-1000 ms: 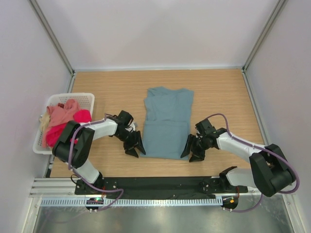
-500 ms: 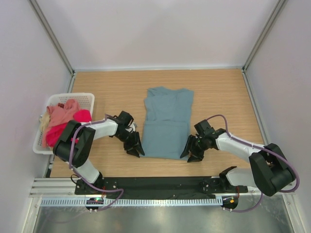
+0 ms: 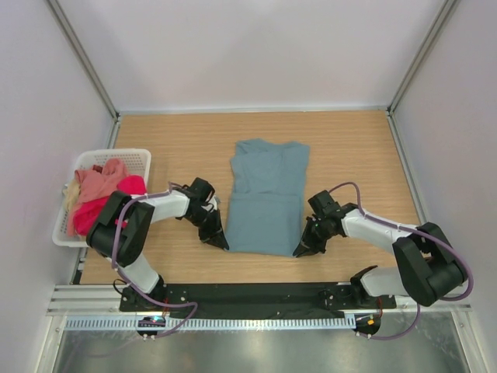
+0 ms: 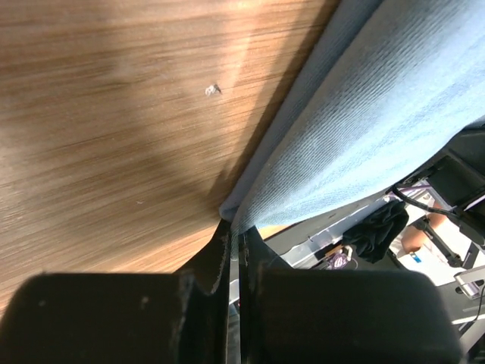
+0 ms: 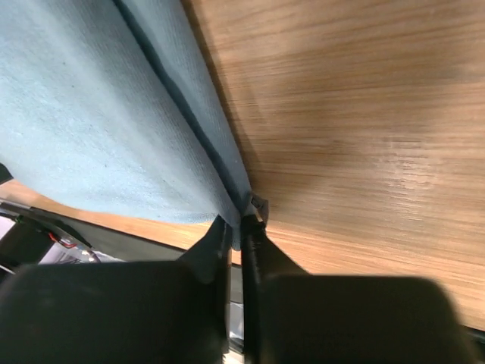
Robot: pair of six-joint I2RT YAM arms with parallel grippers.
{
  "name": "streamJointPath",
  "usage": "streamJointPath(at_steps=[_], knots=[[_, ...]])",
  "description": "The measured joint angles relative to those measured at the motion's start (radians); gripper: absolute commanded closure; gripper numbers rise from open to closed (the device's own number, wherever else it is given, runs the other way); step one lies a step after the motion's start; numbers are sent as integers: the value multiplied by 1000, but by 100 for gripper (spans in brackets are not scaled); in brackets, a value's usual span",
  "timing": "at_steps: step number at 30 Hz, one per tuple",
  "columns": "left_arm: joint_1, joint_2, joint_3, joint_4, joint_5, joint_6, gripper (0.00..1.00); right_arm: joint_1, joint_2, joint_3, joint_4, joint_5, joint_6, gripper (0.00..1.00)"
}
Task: Fold and stack the t-shirts
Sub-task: Fold the tshirt
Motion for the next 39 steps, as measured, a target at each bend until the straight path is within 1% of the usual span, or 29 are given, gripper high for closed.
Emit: streamJointPath(at_steps=[6, 12, 15, 21, 25, 28, 30, 33, 36, 39], knots=[[-6, -38, -10, -1, -38, 4, 100, 10, 2, 13, -12, 17, -23, 99], [-21, -158, -46, -20, -82, -7, 100, 73, -18, 30, -40, 72, -19, 99], [-47, -243, -66, -42, -98, -27, 100, 119, -63, 28, -72, 98, -1, 99], [-106, -419, -96, -96, -124, -89, 100, 205, -216, 29, -184, 139, 63, 99], [-114, -505, -105, -140, -125, -120, 100, 217, -287, 53, -267, 152, 98, 99], [-116, -553, -93, -185, -136, -134, 100, 218, -325, 105, -331, 165, 112, 99], [-116, -568, -62, -227, -151, -134, 100, 220, -332, 150, -367, 178, 112, 99], [-116, -559, 48, -302, -193, -121, 100, 221, -309, 258, -437, 214, 100, 99], [-115, -498, 207, -354, -233, -84, 100, 215, -236, 383, -492, 253, 72, 99], [-108, -393, 359, -388, -265, -40, 100, 169, -148, 490, -523, 277, 32, 99]])
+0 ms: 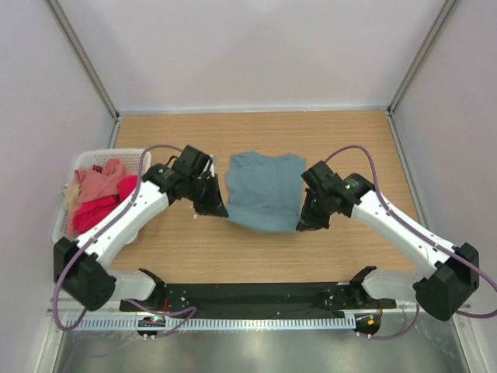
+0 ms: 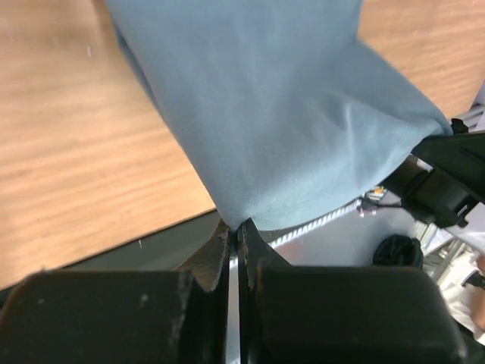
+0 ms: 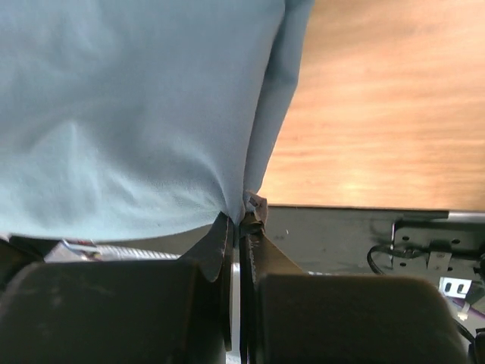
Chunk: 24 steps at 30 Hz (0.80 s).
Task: Fold and stack the t-shirts
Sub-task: Fold the tshirt
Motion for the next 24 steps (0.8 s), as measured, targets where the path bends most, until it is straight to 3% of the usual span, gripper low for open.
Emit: streamJointPath(at_steps=[7, 15, 24], knots=[[71, 318, 320, -58, -22, 130, 100, -168, 217, 212, -15, 1, -130, 99], [147, 659, 741, -129, -18, 248, 99, -269, 486, 486, -24, -25, -269, 99], [203, 877, 986, -129, 45, 271, 95, -367, 717, 691, -9, -73, -336, 99]])
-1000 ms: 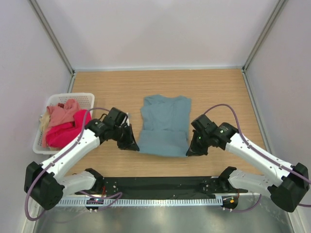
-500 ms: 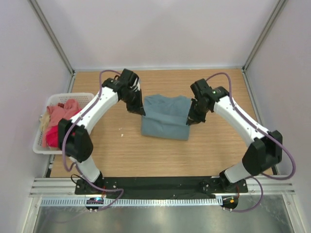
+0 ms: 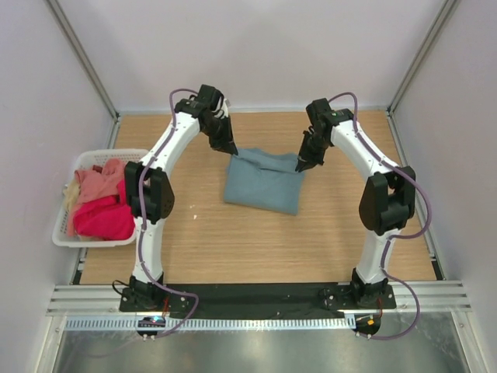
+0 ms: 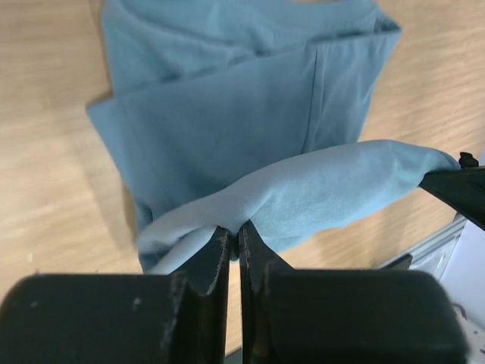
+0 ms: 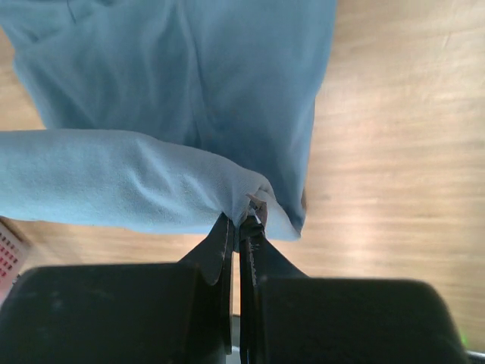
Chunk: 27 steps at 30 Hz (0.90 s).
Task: Fold and stack the t-shirts
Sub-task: Fold the tshirt
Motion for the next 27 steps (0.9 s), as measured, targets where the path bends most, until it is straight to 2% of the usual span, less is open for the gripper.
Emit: streamJointPath(at_steps=[4, 8, 9, 11, 13, 14, 15, 18, 20, 23, 26, 27], knots=[[10, 98, 62, 82, 34, -3, 94, -38, 97, 80, 22, -11, -12, 99], [12, 212, 131, 190, 63, -31, 84, -71, 166, 103, 64, -19, -14, 95], [14, 248, 159, 209, 67, -40, 69, -79, 188, 114, 71, -23, -15, 94], [17, 313, 205, 268, 67, -57, 66, -95, 235, 141, 93, -27, -16, 87], [23, 362, 226, 311, 63, -73, 57, -110, 286, 171, 125, -23, -23, 77], [27, 384, 239, 324, 56, -76, 52, -116, 306, 185, 136, -17, -27, 70], [34, 405, 257, 334, 47, -77, 42, -125, 334, 204, 148, -8, -30, 66], [56, 425, 279, 355, 14, -80, 41, -158, 417, 305, 150, 7, -37, 52], [71, 403, 260, 376, -6, -75, 39, -173, 461, 386, 135, 34, -54, 36], [91, 279, 103, 412, -31, -50, 36, -190, 468, 455, 85, 80, -83, 34], [98, 109, -85, 429, -29, -23, 43, -182, 445, 490, 32, 135, -122, 33], [95, 55, -139, 430, -18, -14, 49, -175, 422, 478, 13, 151, -139, 33]])
